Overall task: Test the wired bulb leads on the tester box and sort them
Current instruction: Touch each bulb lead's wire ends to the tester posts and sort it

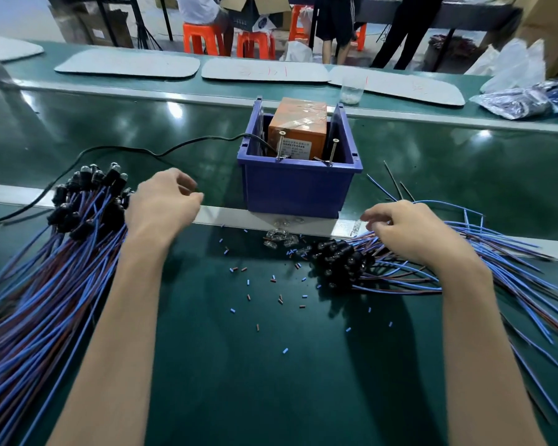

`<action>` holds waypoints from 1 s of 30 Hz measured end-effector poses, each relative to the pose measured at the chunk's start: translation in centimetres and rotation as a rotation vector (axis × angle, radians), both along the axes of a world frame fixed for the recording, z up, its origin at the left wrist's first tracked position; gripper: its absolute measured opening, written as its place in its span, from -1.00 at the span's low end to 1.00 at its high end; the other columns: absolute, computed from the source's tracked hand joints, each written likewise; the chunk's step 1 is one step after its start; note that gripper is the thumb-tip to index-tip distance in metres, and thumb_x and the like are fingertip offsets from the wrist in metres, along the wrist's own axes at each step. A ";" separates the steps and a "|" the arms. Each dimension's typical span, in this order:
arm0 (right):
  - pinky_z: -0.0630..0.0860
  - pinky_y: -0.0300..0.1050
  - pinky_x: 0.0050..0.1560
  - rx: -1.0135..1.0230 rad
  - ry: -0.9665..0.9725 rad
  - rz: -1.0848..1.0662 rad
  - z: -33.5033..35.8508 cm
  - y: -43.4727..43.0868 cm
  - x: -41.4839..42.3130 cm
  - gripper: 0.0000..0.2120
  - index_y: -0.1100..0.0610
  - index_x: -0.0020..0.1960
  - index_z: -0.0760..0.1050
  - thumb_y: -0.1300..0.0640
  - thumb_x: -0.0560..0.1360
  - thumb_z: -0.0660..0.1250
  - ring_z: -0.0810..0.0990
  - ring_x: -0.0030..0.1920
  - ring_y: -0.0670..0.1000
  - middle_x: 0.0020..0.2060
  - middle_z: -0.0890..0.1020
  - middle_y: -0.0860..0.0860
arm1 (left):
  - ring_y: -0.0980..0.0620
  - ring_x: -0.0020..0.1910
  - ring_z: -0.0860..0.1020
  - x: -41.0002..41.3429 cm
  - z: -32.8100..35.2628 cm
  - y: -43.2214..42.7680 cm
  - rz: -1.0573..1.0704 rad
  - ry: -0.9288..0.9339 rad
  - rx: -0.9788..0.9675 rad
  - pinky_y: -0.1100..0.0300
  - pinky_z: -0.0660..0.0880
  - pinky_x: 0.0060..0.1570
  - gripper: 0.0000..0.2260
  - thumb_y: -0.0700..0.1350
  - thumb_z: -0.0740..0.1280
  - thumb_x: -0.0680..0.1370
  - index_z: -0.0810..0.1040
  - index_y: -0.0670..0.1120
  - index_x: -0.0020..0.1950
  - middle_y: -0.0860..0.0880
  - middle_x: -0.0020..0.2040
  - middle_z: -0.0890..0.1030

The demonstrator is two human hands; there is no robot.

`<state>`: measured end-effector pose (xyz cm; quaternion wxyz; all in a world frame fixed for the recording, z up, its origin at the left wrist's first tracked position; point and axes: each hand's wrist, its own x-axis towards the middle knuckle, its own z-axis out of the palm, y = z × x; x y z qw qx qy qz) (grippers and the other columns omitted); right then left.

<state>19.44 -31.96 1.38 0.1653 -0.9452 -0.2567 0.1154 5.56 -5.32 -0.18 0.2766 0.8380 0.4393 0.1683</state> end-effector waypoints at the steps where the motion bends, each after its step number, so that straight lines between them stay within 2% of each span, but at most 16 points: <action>1: 0.42 -0.01 0.25 0.007 0.010 0.000 0.0 0.1 -0.1 -0.69 0.01 0.22 0.56 0.18 0.56 0.15 0.50 0.20 0.09 0.18 0.60 0.02 | -0.15 0.18 0.53 -0.3 -0.2 0.4 0.040 0.072 0.073 0.01 0.45 0.17 -0.82 -0.04 0.37 0.49 0.56 0.05 0.08 -0.03 0.14 0.61; 3: 0.42 -0.03 0.24 0.003 0.031 0.012 0.0 0.1 -0.2 -0.72 0.01 0.23 0.55 0.12 0.58 0.18 0.50 0.20 0.08 0.16 0.61 0.01 | -0.23 0.23 0.47 -1.0 -0.7 1.0 0.105 0.220 0.156 -0.04 0.41 0.15 -0.68 -0.10 0.37 0.48 0.52 0.02 0.23 -0.12 0.25 0.52; 6: 0.41 -0.06 0.23 0.000 0.064 0.024 0.0 0.1 -0.3 -0.73 0.00 0.24 0.53 0.05 0.58 0.20 0.50 0.17 0.06 0.12 0.63 -0.03 | -0.27 0.24 0.47 -1.5 -1.9 1.4 0.141 0.346 0.120 -0.03 0.42 0.15 -0.66 -0.11 0.39 0.47 0.53 0.01 0.24 -0.20 0.25 0.51; 10: 0.41 -0.12 0.08 0.052 0.073 0.024 0.2 -0.2 -0.3 -0.76 -0.01 0.19 0.55 0.02 0.58 0.22 0.52 0.05 0.03 -0.11 0.59 -0.07 | -0.27 0.19 0.50 -1.5 -2.9 1.4 0.133 0.297 0.088 0.00 0.44 0.11 -0.76 -0.15 0.35 0.49 0.60 0.03 0.14 -0.20 0.19 0.56; 15: 0.35 -0.16 -0.04 0.090 0.047 0.041 0.6 -0.4 -0.3 -0.78 -0.02 0.15 0.56 0.00 0.57 0.22 0.51 -0.02 0.01 -0.27 0.51 -0.23 | -0.32 0.20 0.48 -1.4 -2.4 1.9 0.174 0.263 0.211 -0.08 0.44 0.08 -0.66 -0.13 0.38 0.47 0.52 -0.06 0.24 -0.24 0.21 0.52; 19: 0.34 -0.16 -0.02 0.103 0.045 0.059 1.0 -0.1 -0.8 -0.75 -0.02 0.19 0.54 -0.03 0.58 0.22 0.50 -0.03 -0.03 -0.20 0.54 -0.18 | -0.33 0.22 0.47 -1.1 -2.5 1.8 0.164 0.341 0.190 -0.06 0.43 0.12 -0.67 -0.13 0.36 0.50 0.52 -0.11 0.26 -0.27 0.24 0.49; 25: 0.40 -0.13 0.08 0.082 0.062 0.124 1.4 0.6 -1.8 -0.70 -0.01 0.27 0.50 -0.04 0.59 0.22 0.52 0.05 -0.01 -0.06 0.56 -0.11 | -0.31 0.21 0.48 -1.4 -2.7 2.4 0.150 0.287 0.180 -0.07 0.43 0.09 -0.71 -0.10 0.36 0.52 0.55 0.01 0.25 -0.24 0.22 0.52; 30: 0.38 -0.15 0.01 0.101 0.067 0.203 1.5 1.0 -2.3 -0.70 -0.02 0.27 0.50 -0.04 0.59 0.22 0.52 0.01 -0.03 -0.06 0.58 -0.12 | -0.34 0.18 0.48 -1.4 -3.2 2.0 0.170 0.319 0.193 -0.06 0.43 0.08 -0.72 -0.09 0.32 0.53 0.51 -0.13 0.22 -0.29 0.18 0.52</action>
